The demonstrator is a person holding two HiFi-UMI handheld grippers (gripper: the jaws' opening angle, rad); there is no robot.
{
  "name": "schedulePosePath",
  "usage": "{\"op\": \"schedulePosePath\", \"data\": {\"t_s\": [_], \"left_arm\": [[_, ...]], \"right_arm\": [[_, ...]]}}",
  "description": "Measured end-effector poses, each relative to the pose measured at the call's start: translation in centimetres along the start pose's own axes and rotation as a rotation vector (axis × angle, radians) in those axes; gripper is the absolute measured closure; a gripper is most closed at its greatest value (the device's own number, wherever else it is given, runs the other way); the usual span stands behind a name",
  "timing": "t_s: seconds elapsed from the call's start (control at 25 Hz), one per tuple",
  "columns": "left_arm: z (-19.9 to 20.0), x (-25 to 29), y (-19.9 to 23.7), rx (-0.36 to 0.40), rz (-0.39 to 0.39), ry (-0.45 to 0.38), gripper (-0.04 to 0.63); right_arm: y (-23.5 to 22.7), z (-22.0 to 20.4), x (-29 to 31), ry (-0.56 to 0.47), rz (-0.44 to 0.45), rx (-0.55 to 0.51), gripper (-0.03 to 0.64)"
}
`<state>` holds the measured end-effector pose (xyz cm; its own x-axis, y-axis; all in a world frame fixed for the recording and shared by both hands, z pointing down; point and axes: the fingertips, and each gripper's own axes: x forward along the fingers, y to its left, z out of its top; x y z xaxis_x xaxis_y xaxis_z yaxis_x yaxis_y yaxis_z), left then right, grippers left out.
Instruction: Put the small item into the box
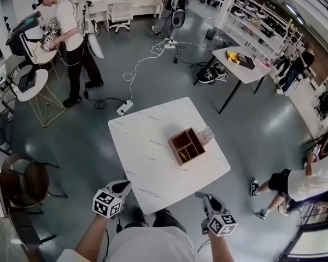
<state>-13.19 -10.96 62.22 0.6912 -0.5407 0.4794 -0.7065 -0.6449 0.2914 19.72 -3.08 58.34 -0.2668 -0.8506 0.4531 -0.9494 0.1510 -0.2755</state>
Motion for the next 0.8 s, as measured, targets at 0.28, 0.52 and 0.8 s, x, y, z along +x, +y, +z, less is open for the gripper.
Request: {"op": "schedulePosePath", "data": {"t_s": [0.28,0.52,0.8], "left_arm": [[0.5,1.4,0.5,-0.042,0.059,-0.002,0.581],[0.3,3.8,0.0,-0.092,0.109,0.011,0.581],[0.6,7.5,-0.4,-0.122,0.148,0.028,0.581]], "right_arm": [[-2.6,1.6,3.9,0.018,0.044,0.008,0.535],[-5.4,3.0,8.3,0.073,0.094,-0.033,0.535],[-7.8,4.5,13.3,0.146,0.17,-0.102,0.535]]}}
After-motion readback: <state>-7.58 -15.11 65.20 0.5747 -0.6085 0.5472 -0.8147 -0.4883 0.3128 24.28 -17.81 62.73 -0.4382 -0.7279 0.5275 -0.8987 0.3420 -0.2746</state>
